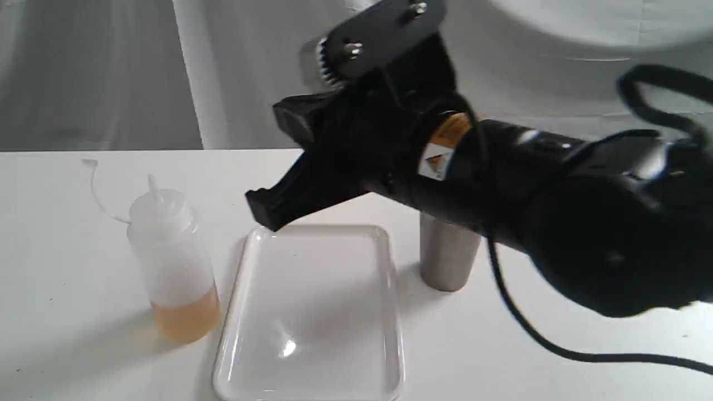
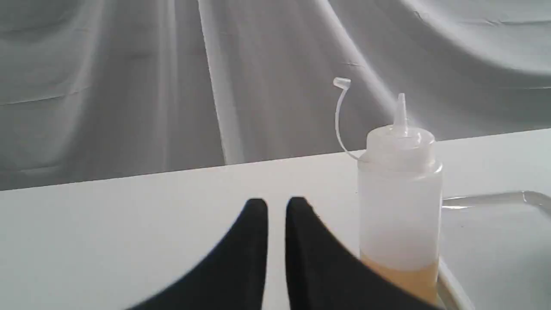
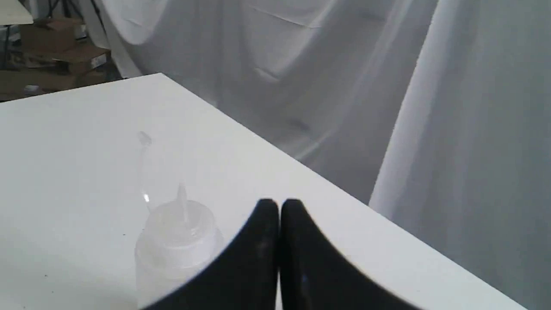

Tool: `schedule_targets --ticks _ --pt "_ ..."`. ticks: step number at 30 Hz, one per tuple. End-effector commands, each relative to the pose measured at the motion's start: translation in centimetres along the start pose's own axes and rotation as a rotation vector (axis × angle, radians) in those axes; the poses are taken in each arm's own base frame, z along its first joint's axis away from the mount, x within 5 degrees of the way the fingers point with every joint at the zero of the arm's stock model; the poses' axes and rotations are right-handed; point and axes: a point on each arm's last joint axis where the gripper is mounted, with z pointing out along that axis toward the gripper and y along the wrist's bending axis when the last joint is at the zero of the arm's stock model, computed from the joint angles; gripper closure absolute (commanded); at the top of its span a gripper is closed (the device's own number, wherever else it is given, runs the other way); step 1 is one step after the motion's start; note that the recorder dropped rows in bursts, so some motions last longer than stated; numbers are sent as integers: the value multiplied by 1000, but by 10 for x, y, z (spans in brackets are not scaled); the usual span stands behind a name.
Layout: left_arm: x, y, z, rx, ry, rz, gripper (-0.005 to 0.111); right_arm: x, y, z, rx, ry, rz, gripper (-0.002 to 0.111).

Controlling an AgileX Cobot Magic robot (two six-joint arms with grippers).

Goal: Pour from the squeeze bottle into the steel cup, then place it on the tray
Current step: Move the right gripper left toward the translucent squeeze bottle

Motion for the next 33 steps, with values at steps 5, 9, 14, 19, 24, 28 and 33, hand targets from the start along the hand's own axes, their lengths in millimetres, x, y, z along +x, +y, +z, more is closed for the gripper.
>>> schedule_targets --ticks 5,9,14,19,24,28,33 --pt "1 0 0 5 -2 -4 98 25 24 43 -34 -51 8 108" --pt "1 0 0 5 -2 -4 98 50 33 59 -47 -26 20 108" --pt "1 0 0 5 -2 -1 98 75 40 73 -53 -7 25 108" --pt "1 0 0 5 -2 -1 98 100 44 83 -59 44 24 108" --pt "1 0 0 5 -2 -4 98 121 47 93 -53 28 22 108" --pt "1 0 0 5 -2 -4 98 131 51 104 -64 34 11 108" --pt "1 0 0 5 -2 -4 98 133 59 112 -62 32 27 108"
